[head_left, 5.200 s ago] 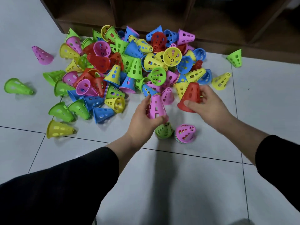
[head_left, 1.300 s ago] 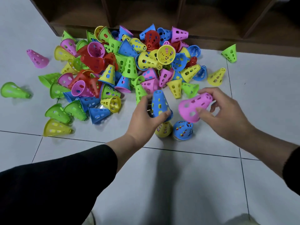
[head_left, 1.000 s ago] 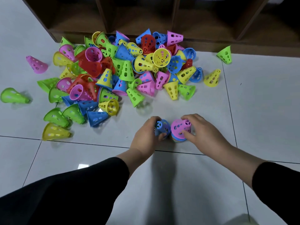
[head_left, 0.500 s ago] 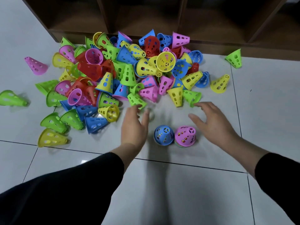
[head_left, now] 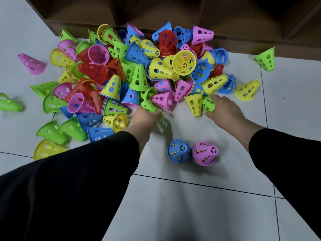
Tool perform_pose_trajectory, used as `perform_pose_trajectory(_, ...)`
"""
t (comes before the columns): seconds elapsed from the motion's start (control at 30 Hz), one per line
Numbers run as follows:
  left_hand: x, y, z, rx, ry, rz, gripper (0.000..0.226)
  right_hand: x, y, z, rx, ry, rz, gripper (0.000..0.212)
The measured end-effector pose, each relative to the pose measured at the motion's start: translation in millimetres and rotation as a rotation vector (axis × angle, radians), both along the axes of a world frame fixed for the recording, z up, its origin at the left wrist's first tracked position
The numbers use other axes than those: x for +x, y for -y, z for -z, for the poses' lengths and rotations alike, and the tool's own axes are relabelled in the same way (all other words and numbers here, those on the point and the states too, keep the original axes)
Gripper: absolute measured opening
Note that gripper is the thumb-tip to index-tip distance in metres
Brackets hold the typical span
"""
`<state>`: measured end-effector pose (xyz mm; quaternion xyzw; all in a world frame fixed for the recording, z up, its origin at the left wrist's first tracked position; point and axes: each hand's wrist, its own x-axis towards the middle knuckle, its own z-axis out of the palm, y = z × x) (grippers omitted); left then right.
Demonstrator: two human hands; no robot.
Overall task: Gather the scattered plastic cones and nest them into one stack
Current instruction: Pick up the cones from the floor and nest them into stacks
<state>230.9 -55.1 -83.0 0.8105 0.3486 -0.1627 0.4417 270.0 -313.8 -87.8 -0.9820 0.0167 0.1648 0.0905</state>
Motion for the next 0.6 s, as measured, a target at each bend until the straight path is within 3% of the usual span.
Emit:
perform_pose_trajectory(0.1, -11, 0, 1, -0.044, 0.085, 0.002, 0.047, -3, 2, -5, -0.069, -0.047, 0.053, 0.067)
perform_pose_trajectory(0.17, -26, 0, -9, -0.039, 0.176, 0.004, 0.047, -9, 7, -13, 0.01, -0.008, 0.144, 0.067)
perform_pose_trajectory(0.3, -69, 5, -40, -0.141, 0.485, 0.094, 0.046, -39, 11, -44, 0.487, 0.248, 0.274, 0.056)
perform_pose_trajectory(0.43, -103, 15, -67, -0.173, 0.636, 0.26, 0.049, -95, 4, -89, 0.937, 0.241, 0.211, 0.047)
perform_pose_trajectory(0.53, -116, 16, -70, -0.164, 0.651, 0.384, 0.048, -130, 2, -99, 1.083, 0.207, 0.132, 0.047)
perform_pose_trajectory(0.6, -124, 19, -66, -0.131, 0.627, 0.467, 0.051, -147, 2, -94, 1.074, 0.149, 0.094, 0.049)
